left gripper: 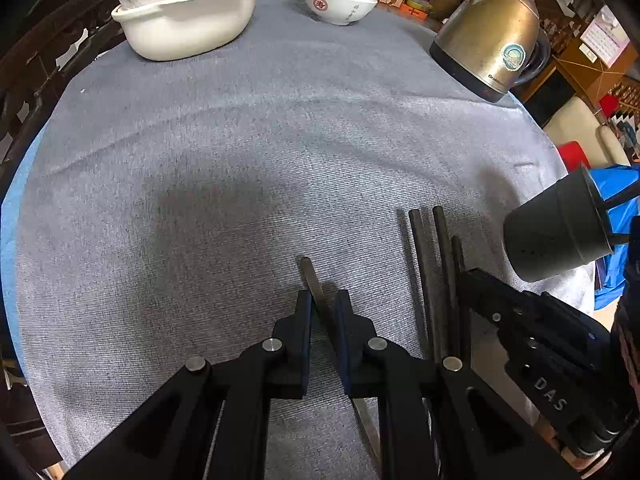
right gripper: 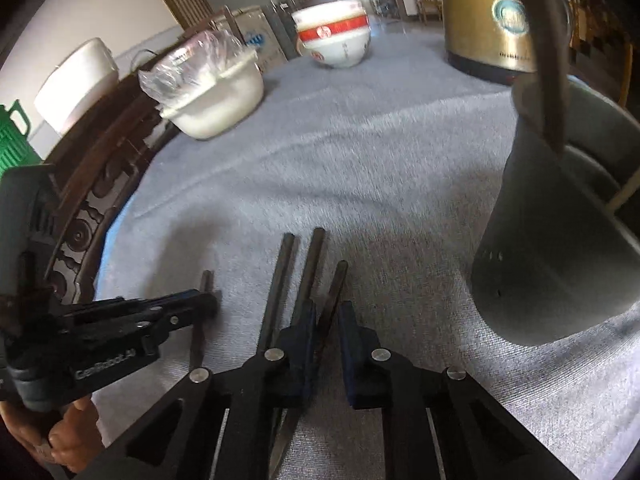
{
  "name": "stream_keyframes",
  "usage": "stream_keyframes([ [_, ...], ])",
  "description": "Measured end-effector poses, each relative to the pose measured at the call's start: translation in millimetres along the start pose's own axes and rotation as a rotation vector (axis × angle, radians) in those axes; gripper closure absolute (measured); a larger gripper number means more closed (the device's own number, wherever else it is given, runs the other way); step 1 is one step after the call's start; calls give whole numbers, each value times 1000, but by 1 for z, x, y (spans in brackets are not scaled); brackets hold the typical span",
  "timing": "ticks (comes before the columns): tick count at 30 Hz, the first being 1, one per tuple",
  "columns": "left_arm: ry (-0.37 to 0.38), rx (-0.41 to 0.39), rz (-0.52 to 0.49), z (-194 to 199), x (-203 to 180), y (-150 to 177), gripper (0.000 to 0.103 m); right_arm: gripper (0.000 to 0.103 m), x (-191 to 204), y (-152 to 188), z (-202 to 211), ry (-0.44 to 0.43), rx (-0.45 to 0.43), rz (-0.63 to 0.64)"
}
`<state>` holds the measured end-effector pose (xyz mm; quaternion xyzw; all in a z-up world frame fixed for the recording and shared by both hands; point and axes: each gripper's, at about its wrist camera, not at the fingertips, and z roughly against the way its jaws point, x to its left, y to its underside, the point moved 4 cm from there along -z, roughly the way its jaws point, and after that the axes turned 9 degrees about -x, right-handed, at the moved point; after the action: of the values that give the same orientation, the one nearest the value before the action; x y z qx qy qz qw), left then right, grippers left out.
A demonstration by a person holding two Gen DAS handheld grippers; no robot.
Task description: Organize utensils
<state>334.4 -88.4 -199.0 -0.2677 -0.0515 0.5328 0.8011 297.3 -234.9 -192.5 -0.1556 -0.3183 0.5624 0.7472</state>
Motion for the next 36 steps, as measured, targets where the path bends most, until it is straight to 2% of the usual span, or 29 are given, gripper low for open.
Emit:
stream_keyframes([
  [8, 6, 29, 26, -3, 1, -5, 91, 90, 9, -9, -12, 71, 87, 65],
  [15, -20, 55, 50, -8, -1, -9, 91, 95, 7, -10, -10, 53, 85, 69],
  [18, -35, 54, 67, -9, -1, -10, 93, 97, 3, -8, -8, 16, 79, 35],
  [23, -45, 31, 118, -3, 2, -8, 94, 97, 0, -8, 6, -27, 46, 3],
  [28, -58, -29, 146, 20, 4, -13, 96, 97, -1, -15, 30, -71, -16, -10],
  [36, -73, -144, 108, 73, -13, -28, 98, 97, 5, -32, 83, -159, -155, -16],
])
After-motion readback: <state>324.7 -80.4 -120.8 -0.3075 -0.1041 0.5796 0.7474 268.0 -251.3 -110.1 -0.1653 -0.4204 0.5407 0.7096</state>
